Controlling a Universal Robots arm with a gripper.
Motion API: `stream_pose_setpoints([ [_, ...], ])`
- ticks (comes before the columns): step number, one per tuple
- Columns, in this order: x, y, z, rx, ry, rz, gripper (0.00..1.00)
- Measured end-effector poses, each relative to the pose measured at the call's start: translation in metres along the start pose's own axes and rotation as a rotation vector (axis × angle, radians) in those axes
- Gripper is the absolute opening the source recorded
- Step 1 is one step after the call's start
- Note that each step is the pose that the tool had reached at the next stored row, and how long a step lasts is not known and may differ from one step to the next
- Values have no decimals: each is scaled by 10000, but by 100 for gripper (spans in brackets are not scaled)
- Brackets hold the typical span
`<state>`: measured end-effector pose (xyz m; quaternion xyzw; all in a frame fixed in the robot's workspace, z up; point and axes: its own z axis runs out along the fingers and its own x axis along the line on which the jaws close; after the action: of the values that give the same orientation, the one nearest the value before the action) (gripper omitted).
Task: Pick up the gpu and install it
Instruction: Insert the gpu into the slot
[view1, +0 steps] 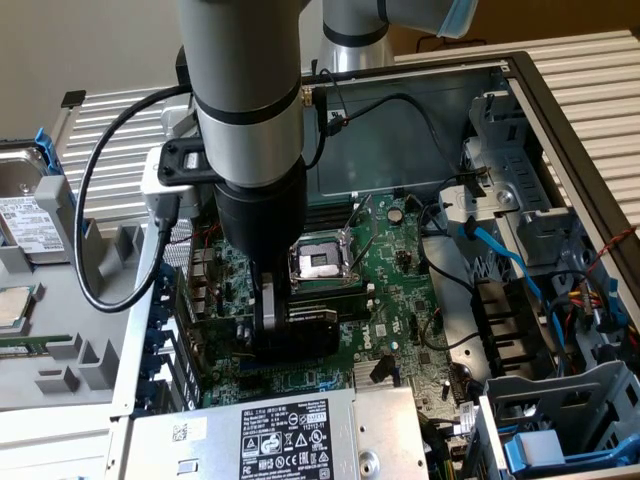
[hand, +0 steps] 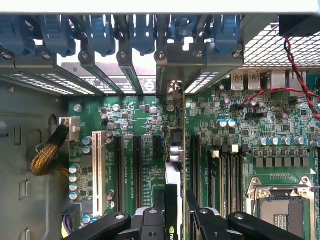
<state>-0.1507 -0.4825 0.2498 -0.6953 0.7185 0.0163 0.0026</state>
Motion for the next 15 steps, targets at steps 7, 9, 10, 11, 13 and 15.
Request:
stream_pose_setpoints([
  [7, 1, 1, -1, -6, 8, 1, 27],
  [9, 1, 1, -1, -7, 8, 1, 27],
  [10, 1, 1, -1, -7, 9, 1, 27],
  [11, 1, 1, -1, -7, 9, 1, 27],
  [13, 1, 1, -1, -7, 9, 1, 27],
  [15, 1, 1, -1, -7, 9, 1, 27],
])
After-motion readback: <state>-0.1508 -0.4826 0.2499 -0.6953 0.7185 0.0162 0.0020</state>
